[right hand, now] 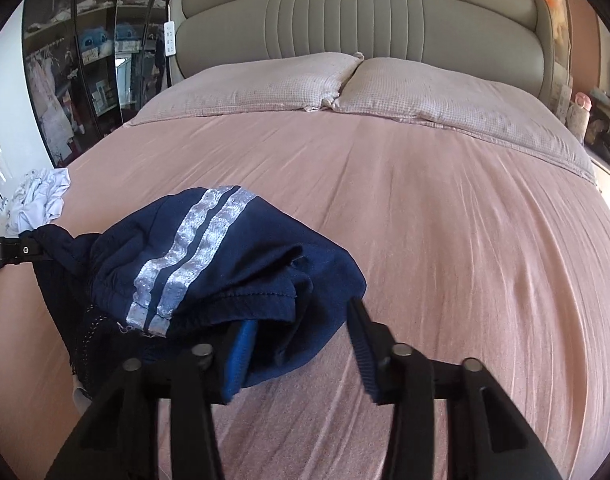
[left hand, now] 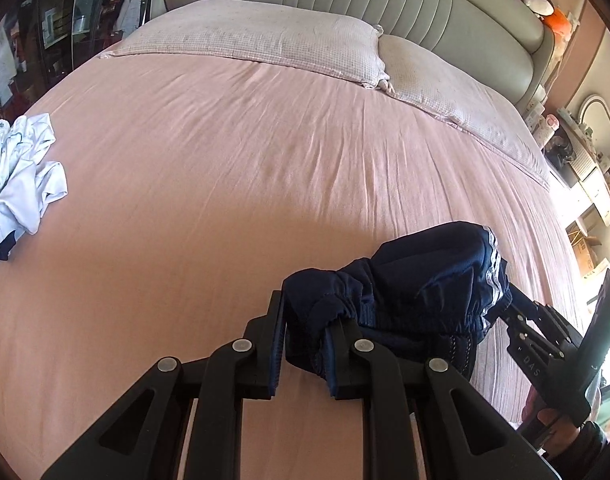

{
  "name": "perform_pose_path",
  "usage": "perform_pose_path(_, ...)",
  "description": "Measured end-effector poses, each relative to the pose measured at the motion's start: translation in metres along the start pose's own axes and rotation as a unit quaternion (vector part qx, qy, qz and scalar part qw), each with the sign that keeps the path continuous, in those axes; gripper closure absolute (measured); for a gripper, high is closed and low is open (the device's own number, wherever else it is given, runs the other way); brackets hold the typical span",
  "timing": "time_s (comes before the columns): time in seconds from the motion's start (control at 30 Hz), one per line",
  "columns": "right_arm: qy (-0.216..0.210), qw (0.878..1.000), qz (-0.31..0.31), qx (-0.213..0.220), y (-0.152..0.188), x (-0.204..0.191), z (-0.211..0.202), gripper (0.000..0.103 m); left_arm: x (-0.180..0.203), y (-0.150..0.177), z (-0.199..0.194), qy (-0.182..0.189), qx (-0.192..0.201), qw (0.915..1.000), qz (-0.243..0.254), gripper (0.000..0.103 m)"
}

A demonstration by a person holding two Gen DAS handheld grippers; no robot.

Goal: Fold clothes

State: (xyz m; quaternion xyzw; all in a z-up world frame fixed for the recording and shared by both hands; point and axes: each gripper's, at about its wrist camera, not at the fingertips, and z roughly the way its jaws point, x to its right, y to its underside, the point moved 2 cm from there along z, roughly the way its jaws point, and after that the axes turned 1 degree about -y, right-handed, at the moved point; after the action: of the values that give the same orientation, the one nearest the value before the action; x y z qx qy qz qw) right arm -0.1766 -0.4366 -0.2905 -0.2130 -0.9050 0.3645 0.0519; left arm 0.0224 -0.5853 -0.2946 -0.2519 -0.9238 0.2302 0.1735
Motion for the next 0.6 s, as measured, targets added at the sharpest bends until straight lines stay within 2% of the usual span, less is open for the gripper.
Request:
perform_pose_path(0.03,-0.002,1.0,-0.002,-0.001,-0.001,-0.001,0.0,0.093,0.0,0.0,0.0,-0.001,0.001,1.0,0.0,0.088)
perform_pose_path(0.17,0.001,1.0,-0.009,-0.007,-0.003,-0.007,-0.004,0.093,0.001,-0.002,-0.002,-0.012,0.008,0.9998,0.009,0.088)
perform_pose_path(0.6,0.007,0.998,0.065,0.006,-0.021,0.007,-0.041,0.094,0.008,-0.008,-0.03,-0.019,0.032,0.9991,0.022,0.088)
